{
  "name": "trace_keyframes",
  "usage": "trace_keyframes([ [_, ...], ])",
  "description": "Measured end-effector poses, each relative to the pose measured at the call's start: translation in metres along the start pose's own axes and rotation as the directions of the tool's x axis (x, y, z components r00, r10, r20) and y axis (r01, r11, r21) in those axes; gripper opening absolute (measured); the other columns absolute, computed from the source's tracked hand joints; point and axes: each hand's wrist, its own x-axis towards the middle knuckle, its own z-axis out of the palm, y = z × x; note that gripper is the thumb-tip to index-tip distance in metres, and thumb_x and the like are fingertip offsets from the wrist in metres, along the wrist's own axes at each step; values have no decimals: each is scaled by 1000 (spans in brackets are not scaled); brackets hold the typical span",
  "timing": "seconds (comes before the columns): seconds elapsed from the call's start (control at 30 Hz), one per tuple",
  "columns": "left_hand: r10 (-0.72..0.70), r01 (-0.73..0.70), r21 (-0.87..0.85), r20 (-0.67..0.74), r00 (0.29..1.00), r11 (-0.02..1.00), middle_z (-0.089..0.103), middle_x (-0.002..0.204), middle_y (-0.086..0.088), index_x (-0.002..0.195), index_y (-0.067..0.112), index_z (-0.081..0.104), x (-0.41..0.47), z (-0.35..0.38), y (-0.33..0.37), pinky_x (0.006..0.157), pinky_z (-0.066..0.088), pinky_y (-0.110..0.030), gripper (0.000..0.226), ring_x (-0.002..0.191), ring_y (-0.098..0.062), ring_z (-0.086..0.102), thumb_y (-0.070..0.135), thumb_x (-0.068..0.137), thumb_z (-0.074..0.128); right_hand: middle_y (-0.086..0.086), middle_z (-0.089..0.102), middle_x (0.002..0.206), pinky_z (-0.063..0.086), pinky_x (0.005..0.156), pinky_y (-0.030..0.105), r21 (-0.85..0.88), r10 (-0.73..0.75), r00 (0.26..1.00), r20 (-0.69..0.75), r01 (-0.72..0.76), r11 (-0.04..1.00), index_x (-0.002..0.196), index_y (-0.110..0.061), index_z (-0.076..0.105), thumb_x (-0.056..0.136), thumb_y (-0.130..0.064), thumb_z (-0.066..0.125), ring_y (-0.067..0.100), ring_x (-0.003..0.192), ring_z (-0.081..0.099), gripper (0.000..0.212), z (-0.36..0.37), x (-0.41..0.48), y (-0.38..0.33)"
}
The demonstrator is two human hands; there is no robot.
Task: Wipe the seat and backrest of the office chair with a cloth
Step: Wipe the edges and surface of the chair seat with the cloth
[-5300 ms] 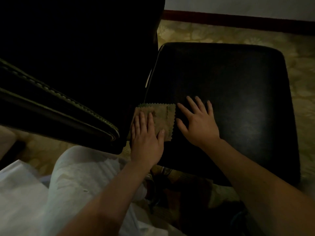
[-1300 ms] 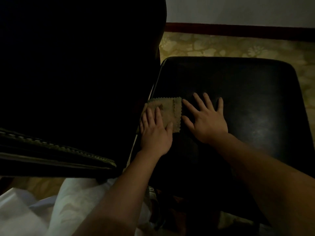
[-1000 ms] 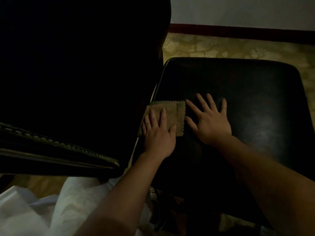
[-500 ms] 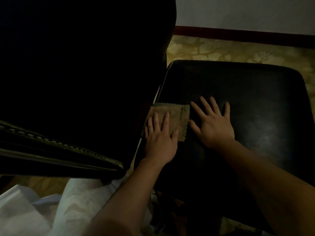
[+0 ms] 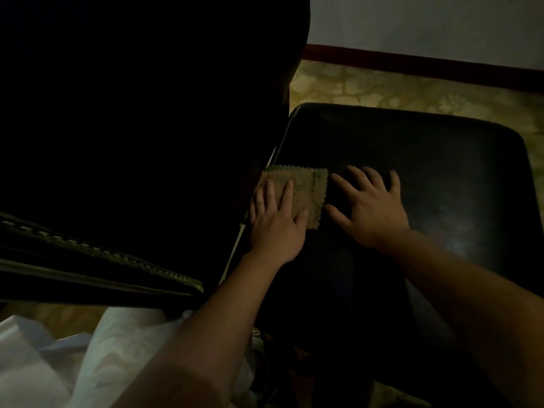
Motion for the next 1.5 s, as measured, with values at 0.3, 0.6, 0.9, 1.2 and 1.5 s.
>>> trace_keyframes([
  [0.3,-30,31,39,-19,999,999,-20,169,-7,161,35,-12,-1,3,3,125,-10,-46,68,156,-28,-17,53,107,25,0,-4,165,-8,116,62,21,-6,1000,19,5,1000,154,-43,0,88,-76,7,26,151,-9,74,6,18,17],
  [0.6,-75,75,-16,-13,997,997,-19,170,-5,161,38,-9,31,-6,17,126,-7,-45,67,156,-26,-16,51,107,29,-1,3,165,-8,117,60,47,24,999,-48,-22,999,154,-43,6,90,-76,11,25,151,-5,73,11,19,18],
  [0.9,-63,64,20,-62,996,998,-19,170,-4,161,37,-10,1,7,8,125,-8,-44,68,156,-25,-15,52,107,28,0,4,165,-9,114,63,-3,-50,998,43,50,999,154,-41,6,89,-76,17,26,151,-2,75,-6,33,29],
  [1.2,-111,110,-26,-24,994,994,-14,171,-5,162,37,-6,47,-7,23,126,-6,-45,64,157,-25,-12,52,108,25,-3,-3,165,-11,117,58,42,-53,998,22,52,998,154,-42,2,85,-79,5,23,151,-10,78,0,42,37],
  [1.5,-92,92,3,-42,995,996,-19,170,-4,161,35,-10,32,-4,18,125,-6,-44,68,157,-22,-14,54,107,26,-4,0,165,-9,118,57,41,-30,999,-22,31,999,154,-42,4,89,-77,9,22,151,-8,74,4,42,37],
])
